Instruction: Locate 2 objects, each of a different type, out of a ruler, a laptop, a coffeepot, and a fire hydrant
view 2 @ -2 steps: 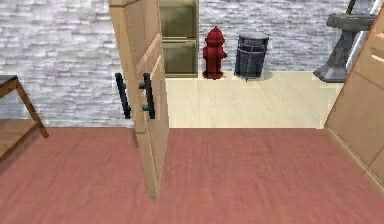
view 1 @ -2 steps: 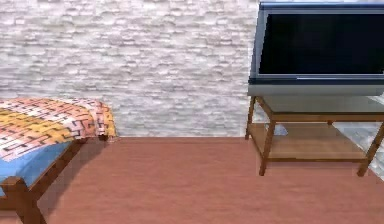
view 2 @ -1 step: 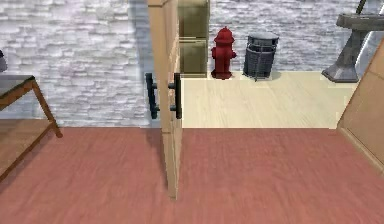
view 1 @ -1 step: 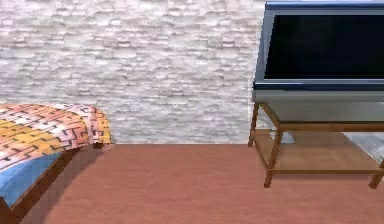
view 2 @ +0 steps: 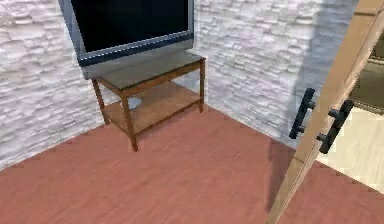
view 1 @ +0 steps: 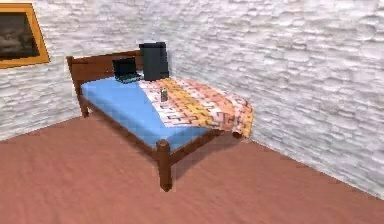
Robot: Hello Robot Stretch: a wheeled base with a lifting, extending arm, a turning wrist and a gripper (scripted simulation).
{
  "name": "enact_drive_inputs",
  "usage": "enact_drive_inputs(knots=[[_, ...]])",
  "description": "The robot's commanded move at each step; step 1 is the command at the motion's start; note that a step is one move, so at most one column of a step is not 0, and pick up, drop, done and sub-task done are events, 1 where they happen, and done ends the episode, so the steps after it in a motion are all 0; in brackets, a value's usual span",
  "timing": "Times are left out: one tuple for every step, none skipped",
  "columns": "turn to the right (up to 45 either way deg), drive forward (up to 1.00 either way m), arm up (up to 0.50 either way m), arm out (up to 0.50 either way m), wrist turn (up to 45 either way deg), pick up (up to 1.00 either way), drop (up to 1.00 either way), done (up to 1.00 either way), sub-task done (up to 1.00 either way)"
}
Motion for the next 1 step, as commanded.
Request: enact_drive_inputs(knots=[[-39.0,0.0,0.0,0.0,0.0,0.0,0.0,0.0,0.0]])
